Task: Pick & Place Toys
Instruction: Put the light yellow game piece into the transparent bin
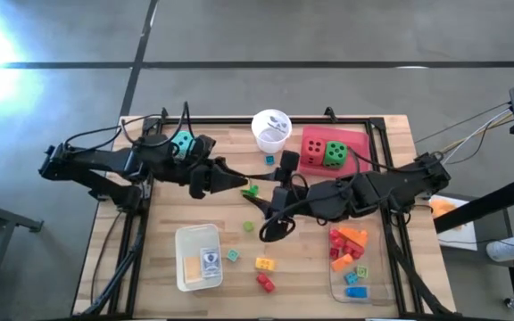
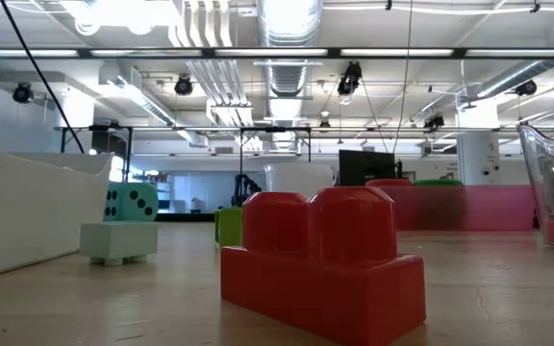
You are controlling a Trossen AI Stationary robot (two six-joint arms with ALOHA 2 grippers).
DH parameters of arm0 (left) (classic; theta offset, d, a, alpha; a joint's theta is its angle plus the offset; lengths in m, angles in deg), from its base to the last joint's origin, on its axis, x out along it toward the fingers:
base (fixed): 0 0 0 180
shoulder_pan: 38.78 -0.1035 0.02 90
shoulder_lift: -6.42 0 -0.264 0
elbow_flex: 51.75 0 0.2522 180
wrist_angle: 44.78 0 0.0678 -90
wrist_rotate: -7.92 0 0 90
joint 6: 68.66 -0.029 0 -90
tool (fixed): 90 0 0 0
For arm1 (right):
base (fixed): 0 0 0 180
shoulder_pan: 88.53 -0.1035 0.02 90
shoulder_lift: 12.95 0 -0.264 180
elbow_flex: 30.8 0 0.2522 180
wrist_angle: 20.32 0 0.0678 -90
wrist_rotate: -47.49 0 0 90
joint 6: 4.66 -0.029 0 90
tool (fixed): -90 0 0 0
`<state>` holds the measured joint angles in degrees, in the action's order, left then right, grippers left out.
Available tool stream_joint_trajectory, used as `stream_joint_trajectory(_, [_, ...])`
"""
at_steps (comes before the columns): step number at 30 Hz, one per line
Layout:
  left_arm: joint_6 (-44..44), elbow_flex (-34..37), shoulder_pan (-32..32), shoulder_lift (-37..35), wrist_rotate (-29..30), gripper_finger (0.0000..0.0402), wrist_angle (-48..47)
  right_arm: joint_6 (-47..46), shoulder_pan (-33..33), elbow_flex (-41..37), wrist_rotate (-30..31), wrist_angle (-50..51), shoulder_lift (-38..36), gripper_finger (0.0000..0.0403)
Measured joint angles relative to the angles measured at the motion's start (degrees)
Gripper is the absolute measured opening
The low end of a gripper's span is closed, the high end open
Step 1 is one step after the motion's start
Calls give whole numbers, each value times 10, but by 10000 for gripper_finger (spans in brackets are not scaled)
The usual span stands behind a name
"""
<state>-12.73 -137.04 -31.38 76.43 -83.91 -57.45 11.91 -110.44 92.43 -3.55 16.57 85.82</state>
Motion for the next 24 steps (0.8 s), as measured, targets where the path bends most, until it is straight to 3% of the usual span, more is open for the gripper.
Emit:
stream_joint_trajectory(5, [9, 0, 0, 4, -8, 140, 6, 4, 6, 0, -1, -12, 2, 160])
stream_joint_trajectory(16, [12, 0, -1, 28, -30, 140, 36, 5, 9, -1, -3, -16, 5, 150])
stream_joint_trajectory(22, [13, 0, -3, 30, -35, 143, 33, 10, 9, -1, -3, -14, 5, 86])
stream_joint_trajectory(24, [11, 0, -3, 30, -34, 157, 33, 17, 8, -1, 0, -15, 5, 84])
